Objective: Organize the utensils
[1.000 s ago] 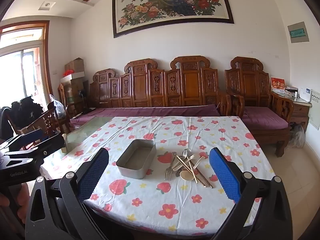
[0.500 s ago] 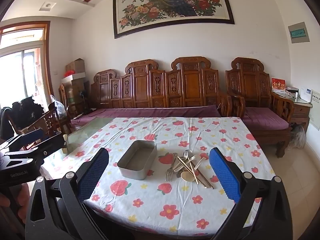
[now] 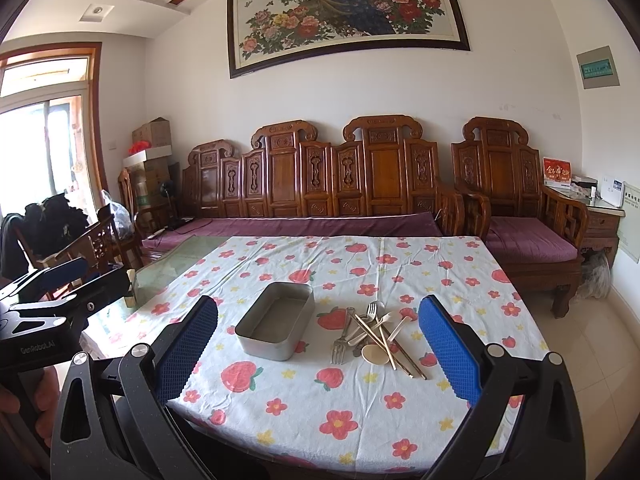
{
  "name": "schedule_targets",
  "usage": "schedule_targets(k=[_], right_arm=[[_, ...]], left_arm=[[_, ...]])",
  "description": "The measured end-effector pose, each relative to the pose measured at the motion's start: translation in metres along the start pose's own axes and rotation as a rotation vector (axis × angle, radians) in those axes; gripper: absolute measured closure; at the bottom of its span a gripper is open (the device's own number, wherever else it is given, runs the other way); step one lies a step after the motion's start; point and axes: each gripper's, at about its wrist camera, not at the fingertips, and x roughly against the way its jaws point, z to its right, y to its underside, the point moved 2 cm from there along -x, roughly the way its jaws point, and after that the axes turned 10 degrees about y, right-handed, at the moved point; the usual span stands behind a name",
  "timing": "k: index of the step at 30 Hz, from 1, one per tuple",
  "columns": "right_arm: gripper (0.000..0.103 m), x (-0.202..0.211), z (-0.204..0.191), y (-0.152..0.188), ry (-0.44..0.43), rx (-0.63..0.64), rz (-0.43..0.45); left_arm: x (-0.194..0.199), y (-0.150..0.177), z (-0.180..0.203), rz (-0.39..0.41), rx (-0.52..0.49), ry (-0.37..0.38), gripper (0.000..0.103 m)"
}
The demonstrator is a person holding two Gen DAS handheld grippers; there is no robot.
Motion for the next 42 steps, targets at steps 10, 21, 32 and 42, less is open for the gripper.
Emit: schedule_targets(k=[10, 21, 32, 42], right_arm=[[0.003, 0.001, -0.002, -0.004, -0.001, 0.001, 0.002], [0.003, 0.004, -0.006, -0.014, -0.002, 0.001, 0.004], [0.003, 0.003, -0.004, -0.010, -0.003, 0.001, 0.008], [0.003, 0.002, -0.003, -0.008, -0.002, 0.001, 0.009]], left_arm=[[0.006, -0.006, 0.003, 0.004, -0.002, 0.005, 0.006], [0.007, -0.010, 0.007, 0.007, -0.002, 0.006, 0.006], [0.008, -0.009, 0.007, 0.009, -0.002, 0.006, 0.006], [0.009, -0.013, 0.009, 0.013, 0.003, 0.007, 0.006]])
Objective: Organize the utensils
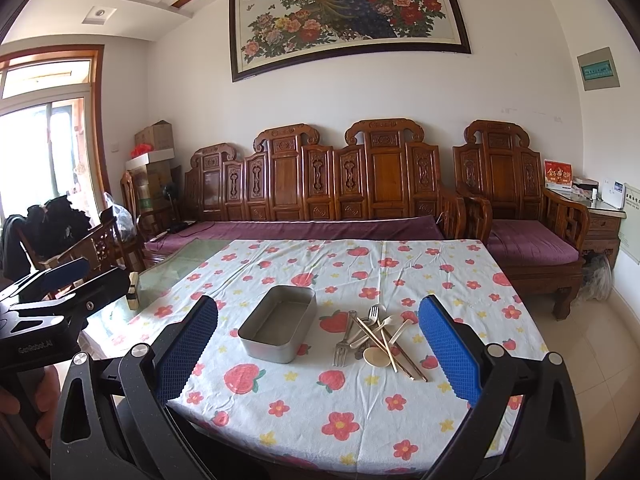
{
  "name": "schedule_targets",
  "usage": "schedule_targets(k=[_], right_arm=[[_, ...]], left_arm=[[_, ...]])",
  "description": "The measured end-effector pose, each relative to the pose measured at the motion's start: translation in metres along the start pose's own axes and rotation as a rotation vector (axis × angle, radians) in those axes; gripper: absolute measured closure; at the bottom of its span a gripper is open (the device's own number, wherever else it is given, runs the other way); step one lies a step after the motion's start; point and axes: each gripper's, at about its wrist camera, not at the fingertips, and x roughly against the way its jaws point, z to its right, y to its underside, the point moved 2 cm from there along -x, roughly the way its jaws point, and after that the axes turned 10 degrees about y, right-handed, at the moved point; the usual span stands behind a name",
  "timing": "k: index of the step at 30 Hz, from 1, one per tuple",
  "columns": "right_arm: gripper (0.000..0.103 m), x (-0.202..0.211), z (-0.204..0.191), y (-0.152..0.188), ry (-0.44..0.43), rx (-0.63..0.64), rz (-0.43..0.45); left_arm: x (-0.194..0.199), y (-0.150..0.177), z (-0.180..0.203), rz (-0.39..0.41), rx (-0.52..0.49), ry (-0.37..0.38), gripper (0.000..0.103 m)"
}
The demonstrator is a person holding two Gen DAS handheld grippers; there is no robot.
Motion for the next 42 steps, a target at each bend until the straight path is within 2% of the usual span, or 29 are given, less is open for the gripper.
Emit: schedule_targets(k=[7, 8, 10, 20, 23, 31, 42], right_arm=[[0.003, 0.000, 0.000, -0.001, -0.002, 0.000, 0.000], [0.003, 0.015, -0.005, -0.016, -0.005, 0.000, 0.001], [0.003, 0.016, -0.006, -0.020, -0.005, 0.000, -0.001], [0.003, 0.007, -0.008, -0.016, -0.003, 0.010, -0.029], [0.003, -0.004, -0.002, 0.000, -0.005, 0.019, -0.043], [0.007, -0.034, 0.008, 0.014, -0.001, 0.052, -0.092], [0.012, -0.083, 0.025, 0.032, 0.006, 0.066, -0.157]], left_arm=[[0.000, 0.001, 0.000, 0.000, 0.000, 0.000, 0.006], [0.000, 0.001, 0.000, 0.000, 0.000, 0.001, 0.006], [0.000, 0.002, -0.001, -0.003, 0.002, 0.002, 0.006], [-0.015, 0.012, -0.006, -0.041, 0.002, 0.011, 0.006], [-0.026, 0.016, -0.008, -0.070, -0.002, 0.025, 0.006], [-0.063, 0.030, -0.012, -0.139, -0.008, 0.060, 0.006], [-0.110, 0.033, -0.014, -0.191, -0.022, 0.107, 0.006]])
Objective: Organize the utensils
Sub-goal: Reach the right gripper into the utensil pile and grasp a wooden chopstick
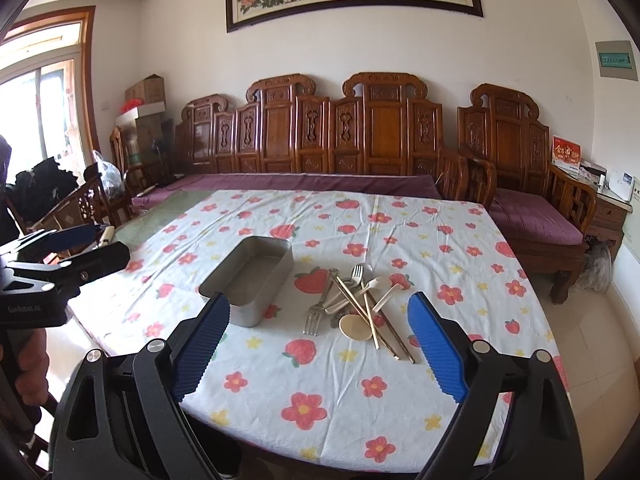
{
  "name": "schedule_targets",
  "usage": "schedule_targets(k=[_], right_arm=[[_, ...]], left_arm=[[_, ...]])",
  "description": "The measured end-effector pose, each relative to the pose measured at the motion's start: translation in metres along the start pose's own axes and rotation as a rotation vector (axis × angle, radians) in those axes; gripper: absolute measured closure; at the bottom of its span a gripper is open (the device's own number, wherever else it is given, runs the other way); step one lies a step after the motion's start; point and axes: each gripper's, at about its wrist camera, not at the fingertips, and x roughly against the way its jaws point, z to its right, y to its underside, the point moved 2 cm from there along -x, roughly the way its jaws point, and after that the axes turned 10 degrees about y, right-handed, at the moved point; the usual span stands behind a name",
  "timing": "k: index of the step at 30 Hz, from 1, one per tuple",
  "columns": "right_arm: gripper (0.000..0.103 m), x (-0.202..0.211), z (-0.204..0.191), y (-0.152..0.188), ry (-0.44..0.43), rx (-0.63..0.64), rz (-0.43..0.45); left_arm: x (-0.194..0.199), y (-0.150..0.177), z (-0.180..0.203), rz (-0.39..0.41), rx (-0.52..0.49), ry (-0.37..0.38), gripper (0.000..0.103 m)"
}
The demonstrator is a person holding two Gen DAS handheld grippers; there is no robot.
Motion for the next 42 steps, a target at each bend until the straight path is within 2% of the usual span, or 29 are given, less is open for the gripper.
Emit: schedule_targets(k=[6, 9, 10, 15, 17, 21, 26, 31, 36, 40, 42], right_arm=[[0.018, -0.039, 0.009, 0.006, -0.009, 0.030, -0.054], [0.027, -0.066, 0.019, 0.011, -0.002, 0.052, -0.101], [0.032, -0.076, 0.023, 0.013, 0.001, 0.061, -0.119], [0.034, -0.117, 0.038, 0.022, -0.002, 0.080, -0.199], [0.043, -0.132, 0.039, 0.028, -0.015, 0.095, -0.236], [0.050, -0.169, 0.041, 0.039, -0.059, 0.117, -0.310], [0.072, -0.209, 0.039, 0.057, -0.091, 0.127, -0.402], [0.079, -0.244, 0.037, 0.058, -0.109, 0.115, -0.441], [0.079, -0.276, 0.042, 0.059, -0.077, 0.110, -0.495], [0.087, -0.289, 0.043, 0.062, -0.076, 0.105, -0.518], [0.096, -0.293, 0.045, 0.062, -0.054, 0.106, -0.514]], left_arm=[[-0.036, -0.001, -0.002, -0.059, -0.005, 0.050, 0.006], [-0.056, 0.001, -0.002, -0.086, -0.009, 0.063, 0.006], [-0.062, 0.002, -0.002, -0.094, -0.009, 0.065, 0.006], [-0.092, 0.007, 0.000, -0.133, -0.006, 0.088, 0.006], [-0.102, 0.010, 0.002, -0.149, -0.008, 0.096, 0.006], [-0.119, 0.015, 0.004, -0.179, -0.011, 0.099, 0.006], [-0.133, 0.022, 0.007, -0.210, -0.007, 0.102, 0.006], [-0.148, 0.028, 0.010, -0.244, -0.019, 0.105, 0.006], [-0.166, 0.032, 0.011, -0.277, -0.029, 0.119, 0.006], [-0.176, 0.035, 0.014, -0.297, -0.028, 0.129, 0.006], [-0.179, 0.036, 0.016, -0.305, -0.032, 0.128, 0.006]])
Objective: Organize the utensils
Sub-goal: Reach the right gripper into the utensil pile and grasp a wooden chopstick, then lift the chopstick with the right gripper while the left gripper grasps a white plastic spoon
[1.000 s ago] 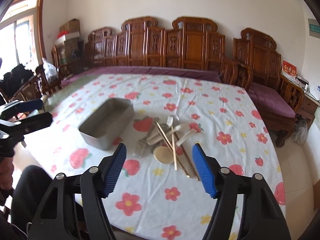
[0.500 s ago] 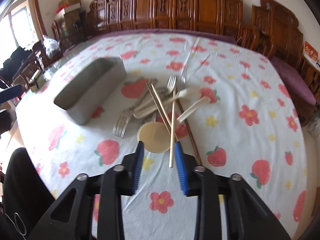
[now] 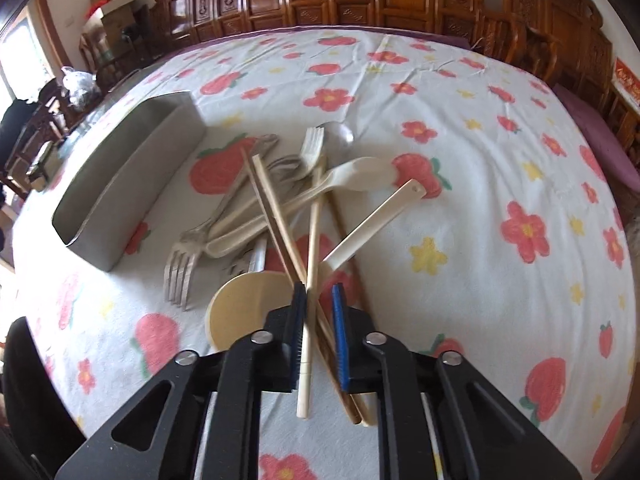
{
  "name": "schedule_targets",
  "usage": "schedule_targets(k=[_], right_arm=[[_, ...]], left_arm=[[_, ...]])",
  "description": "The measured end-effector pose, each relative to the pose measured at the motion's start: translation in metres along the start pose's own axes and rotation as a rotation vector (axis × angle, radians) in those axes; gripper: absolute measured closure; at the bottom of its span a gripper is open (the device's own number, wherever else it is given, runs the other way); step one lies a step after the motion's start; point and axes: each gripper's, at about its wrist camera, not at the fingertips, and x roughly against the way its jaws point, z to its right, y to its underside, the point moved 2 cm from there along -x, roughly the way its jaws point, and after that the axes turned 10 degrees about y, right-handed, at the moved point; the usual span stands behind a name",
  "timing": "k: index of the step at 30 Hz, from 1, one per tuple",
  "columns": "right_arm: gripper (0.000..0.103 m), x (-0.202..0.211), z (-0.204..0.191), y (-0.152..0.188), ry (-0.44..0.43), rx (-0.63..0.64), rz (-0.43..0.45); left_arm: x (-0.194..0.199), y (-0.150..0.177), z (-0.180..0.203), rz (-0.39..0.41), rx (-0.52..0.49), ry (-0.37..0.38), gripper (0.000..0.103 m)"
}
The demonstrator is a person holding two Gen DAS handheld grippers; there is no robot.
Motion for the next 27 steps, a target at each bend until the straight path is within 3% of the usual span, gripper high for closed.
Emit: schedule_targets(k=[6, 15, 27], right_arm=[[0.097, 0.006, 0.008, 0.003, -0.020, -0.036, -0.008], [0.097, 0.059, 0.025, 0.024, -0.035, -0.071, 0.041], [0.097, 0.056, 0.076, 0.039, 0.113, -0.134, 0.024]], left_arm=[[-0.009, 0.001, 0.000, -0.020, 0.000, -0.002, 0.006], [-0.027, -0.007, 0.004, -0.041, -0.003, -0.001, 0.006], [-0.056, -0.032, 0.021, -0.064, -0.014, -0.009, 0.015]])
